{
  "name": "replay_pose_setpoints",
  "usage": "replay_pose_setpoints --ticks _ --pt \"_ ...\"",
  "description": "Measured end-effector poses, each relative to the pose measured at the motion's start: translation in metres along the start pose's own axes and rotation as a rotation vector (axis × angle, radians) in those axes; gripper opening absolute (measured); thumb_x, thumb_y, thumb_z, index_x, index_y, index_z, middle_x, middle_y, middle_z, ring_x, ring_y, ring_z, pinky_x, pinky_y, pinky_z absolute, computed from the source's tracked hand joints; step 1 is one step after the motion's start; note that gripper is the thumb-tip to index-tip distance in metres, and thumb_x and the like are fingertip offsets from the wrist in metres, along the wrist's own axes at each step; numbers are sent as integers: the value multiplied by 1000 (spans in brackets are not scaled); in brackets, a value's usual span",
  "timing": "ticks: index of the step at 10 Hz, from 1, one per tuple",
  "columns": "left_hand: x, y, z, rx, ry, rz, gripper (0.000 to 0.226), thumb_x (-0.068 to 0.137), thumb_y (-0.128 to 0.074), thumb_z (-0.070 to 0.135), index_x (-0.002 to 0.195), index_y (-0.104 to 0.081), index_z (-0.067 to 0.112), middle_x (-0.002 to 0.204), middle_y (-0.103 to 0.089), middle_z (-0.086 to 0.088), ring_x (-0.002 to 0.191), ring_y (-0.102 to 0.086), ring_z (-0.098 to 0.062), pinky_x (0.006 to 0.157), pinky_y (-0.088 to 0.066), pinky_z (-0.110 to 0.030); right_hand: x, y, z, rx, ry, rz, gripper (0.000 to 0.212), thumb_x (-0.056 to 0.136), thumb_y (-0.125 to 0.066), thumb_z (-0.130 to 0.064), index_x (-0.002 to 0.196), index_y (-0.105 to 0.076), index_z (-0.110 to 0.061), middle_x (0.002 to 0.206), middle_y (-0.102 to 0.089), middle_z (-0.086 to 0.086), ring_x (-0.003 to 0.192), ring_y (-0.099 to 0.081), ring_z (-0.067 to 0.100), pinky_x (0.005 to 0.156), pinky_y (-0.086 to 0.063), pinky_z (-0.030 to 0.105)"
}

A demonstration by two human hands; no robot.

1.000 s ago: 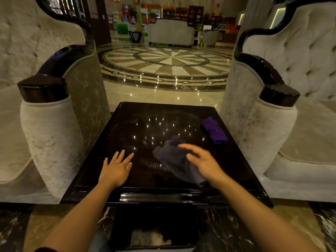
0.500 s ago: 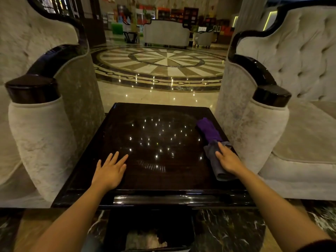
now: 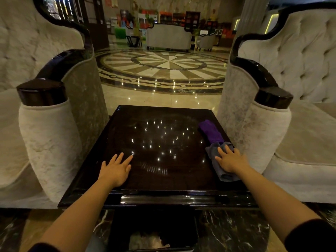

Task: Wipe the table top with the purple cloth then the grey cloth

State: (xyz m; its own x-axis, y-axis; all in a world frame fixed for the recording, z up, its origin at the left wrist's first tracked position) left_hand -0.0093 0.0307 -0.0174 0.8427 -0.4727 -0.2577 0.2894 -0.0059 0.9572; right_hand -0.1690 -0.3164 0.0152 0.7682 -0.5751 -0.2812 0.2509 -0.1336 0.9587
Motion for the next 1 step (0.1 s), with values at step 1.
replay_pose_setpoints --ticks 1 --pt "-2 14 10 112 16 -51 49 98 -16 38 145 -3 31 157 0 -7 144 -1 -28 115 -8 -53 -14 18 -23 -87 1 67 52 96 -25 -38 143 -5 -29 156 1 4 140 -6 32 112 -18 52"
Point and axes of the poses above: each hand's wrist, its own x-axis towards the middle knuckle, its own y-axis out of the back of the hand, z = x × y, the point moved 2 cm from there along x, towards the middle knuckle
